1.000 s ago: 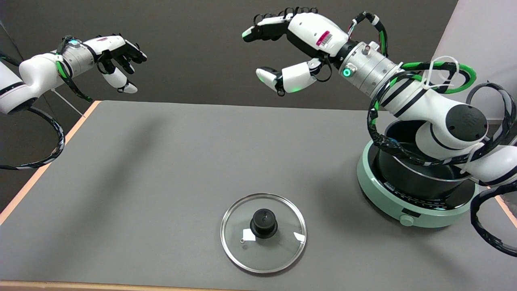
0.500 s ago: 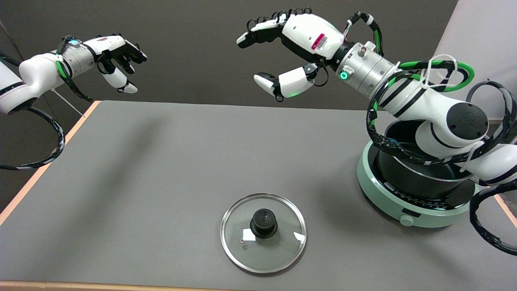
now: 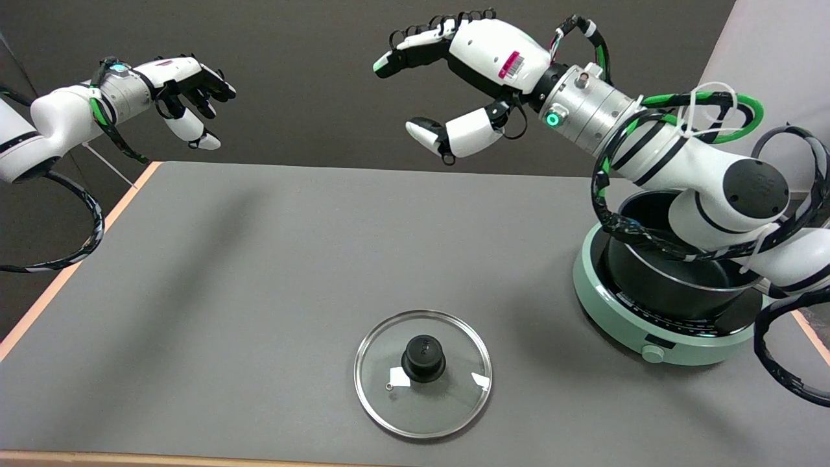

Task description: Pick up the pot lid.

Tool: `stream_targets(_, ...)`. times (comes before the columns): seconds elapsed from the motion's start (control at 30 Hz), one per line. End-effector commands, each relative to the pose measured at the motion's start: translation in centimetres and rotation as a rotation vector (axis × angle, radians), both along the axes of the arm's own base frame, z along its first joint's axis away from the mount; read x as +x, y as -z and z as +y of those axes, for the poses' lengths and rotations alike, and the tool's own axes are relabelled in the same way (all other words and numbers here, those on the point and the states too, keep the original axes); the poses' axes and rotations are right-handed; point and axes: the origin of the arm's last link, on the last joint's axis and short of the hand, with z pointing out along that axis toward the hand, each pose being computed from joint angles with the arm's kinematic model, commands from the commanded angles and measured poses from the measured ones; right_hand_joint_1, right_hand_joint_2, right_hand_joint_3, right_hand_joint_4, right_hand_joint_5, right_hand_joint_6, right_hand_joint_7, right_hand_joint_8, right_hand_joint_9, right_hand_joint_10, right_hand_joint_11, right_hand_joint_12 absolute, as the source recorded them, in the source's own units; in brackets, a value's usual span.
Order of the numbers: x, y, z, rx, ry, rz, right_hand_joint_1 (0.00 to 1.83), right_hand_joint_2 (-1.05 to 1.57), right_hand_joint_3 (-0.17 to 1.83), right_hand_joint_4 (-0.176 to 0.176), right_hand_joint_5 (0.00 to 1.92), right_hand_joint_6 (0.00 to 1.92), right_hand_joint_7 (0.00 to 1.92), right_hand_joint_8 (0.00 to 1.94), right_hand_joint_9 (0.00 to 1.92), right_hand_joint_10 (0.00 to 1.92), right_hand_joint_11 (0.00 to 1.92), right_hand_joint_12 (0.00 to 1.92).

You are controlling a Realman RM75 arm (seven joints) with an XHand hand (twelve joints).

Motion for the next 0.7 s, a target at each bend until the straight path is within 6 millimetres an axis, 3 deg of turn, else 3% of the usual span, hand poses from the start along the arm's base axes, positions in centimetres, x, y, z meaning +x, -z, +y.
stream_targets(0.03, 1.0, 0.1, 0.4, 0.064, -0.002, -0.049, 0.79, 0.69, 0.90, 0.053, 0.59, 0.30, 0.59, 0.20, 0.55, 0.30, 0.36, 0.79)
stream_targets(0.27, 1.7, 0.6, 1.2, 0.124, -0.031, -0.023, 0.80, 0.69, 0.89, 0.027, 0.63, 0.34, 0.60, 0.21, 0.54, 0.29, 0.30, 0.75)
stream_targets(0.47, 2.4, -1.4, 1.2, 0.065, -0.064, -0.041, 0.77, 0.66, 0.95, 0.030, 0.64, 0.41, 0.65, 0.20, 0.55, 0.35, 0.35, 0.79)
stream_targets(0.6, 1.5, -3.8, 0.8, -0.062, -0.047, -0.066, 0.74, 0.64, 0.98, 0.045, 0.63, 0.44, 0.66, 0.21, 0.56, 0.39, 0.39, 0.84)
stream_targets(0.7, 1.7, -5.3, 0.8, -0.114, -0.042, -0.106, 0.80, 0.66, 0.88, 0.065, 0.66, 0.38, 0.67, 0.23, 0.61, 0.35, 0.41, 0.89)
